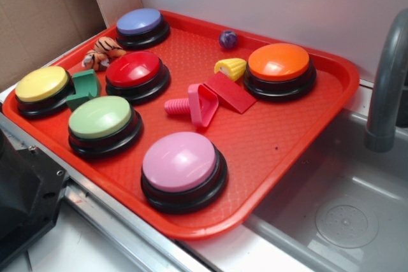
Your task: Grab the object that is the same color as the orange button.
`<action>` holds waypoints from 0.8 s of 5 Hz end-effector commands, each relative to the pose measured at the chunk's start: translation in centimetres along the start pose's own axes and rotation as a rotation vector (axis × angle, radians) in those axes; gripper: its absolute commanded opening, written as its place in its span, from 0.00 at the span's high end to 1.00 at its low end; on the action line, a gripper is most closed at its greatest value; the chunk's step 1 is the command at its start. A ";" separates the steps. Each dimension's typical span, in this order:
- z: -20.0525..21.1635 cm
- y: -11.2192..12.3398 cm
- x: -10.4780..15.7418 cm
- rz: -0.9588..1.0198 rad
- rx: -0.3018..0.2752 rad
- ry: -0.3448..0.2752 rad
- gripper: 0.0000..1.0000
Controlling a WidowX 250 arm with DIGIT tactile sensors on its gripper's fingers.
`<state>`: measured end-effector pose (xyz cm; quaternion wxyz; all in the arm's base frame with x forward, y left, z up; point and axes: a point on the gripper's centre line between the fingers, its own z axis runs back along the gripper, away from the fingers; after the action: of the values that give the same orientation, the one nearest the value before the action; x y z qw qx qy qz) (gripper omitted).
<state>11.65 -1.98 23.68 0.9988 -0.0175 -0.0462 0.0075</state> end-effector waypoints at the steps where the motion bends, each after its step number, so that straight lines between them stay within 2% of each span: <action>1: 0.0 0.0 0.0 0.000 0.000 0.000 0.00; 2: -1.0 0.8 0.8 0.024 -0.013 -0.013 0.00; 3: -1.7 1.6 1.7 0.060 -0.028 -0.001 0.00; 4: -3.2 3.2 2.9 0.152 -0.029 0.001 0.00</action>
<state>14.70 1.11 20.00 0.9951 -0.0371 -0.0287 0.0870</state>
